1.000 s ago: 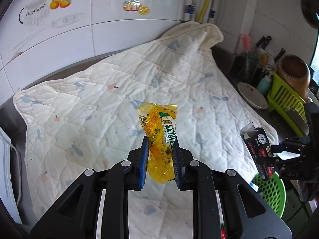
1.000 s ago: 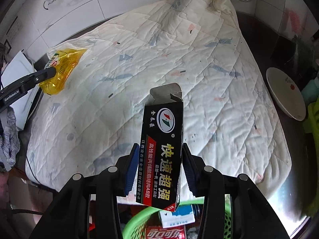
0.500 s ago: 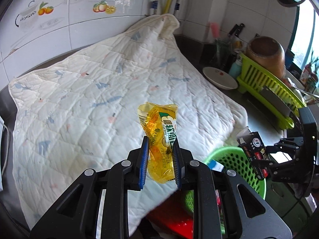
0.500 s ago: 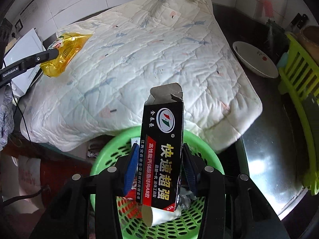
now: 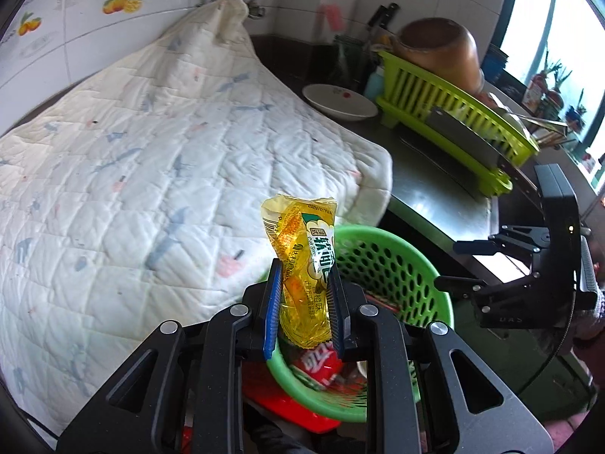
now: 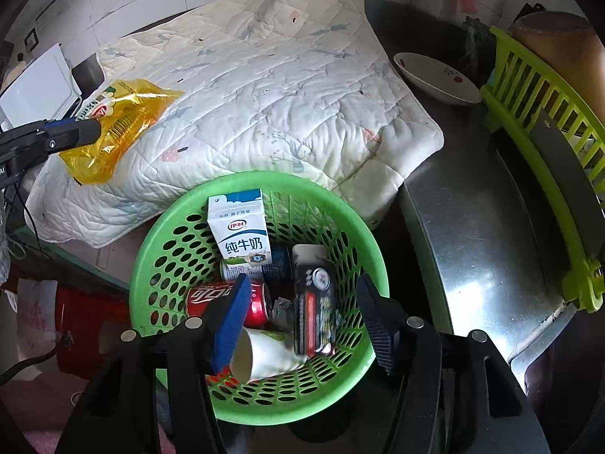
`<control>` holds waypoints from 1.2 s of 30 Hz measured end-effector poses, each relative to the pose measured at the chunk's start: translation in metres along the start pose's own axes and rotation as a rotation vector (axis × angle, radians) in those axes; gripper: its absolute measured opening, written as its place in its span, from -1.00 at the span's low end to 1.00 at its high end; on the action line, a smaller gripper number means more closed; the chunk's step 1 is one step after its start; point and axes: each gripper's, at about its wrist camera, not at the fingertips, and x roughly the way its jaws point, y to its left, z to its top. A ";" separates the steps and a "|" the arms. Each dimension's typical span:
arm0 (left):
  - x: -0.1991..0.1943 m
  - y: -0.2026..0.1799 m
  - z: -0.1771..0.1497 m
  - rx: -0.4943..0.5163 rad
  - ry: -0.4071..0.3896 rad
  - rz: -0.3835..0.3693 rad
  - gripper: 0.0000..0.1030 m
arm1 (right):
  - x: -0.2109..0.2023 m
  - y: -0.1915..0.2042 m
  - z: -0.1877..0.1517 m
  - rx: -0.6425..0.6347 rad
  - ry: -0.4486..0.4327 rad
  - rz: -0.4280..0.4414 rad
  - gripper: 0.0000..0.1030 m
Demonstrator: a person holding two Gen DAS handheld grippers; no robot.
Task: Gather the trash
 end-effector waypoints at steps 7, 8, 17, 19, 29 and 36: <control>0.024 -0.028 -0.009 0.010 0.052 -0.065 -0.57 | -0.018 -0.001 -0.015 -0.037 -0.032 -0.021 0.37; 0.027 -0.031 -0.010 0.011 0.060 -0.069 -0.54 | -0.021 -0.002 -0.017 -0.036 -0.034 -0.021 0.41; 0.038 -0.042 -0.019 -0.009 0.094 -0.067 -0.23 | -0.035 -0.002 -0.035 -0.030 -0.059 -0.030 0.44; 0.038 -0.041 -0.021 -0.018 0.096 -0.054 -0.07 | -0.036 -0.002 -0.037 -0.030 -0.061 -0.027 0.49; 0.011 -0.024 -0.019 -0.076 0.032 0.046 0.54 | -0.038 0.008 -0.034 -0.026 -0.093 -0.006 0.64; -0.020 -0.002 -0.013 -0.124 -0.044 0.162 0.80 | -0.042 0.014 -0.017 -0.014 -0.143 0.012 0.76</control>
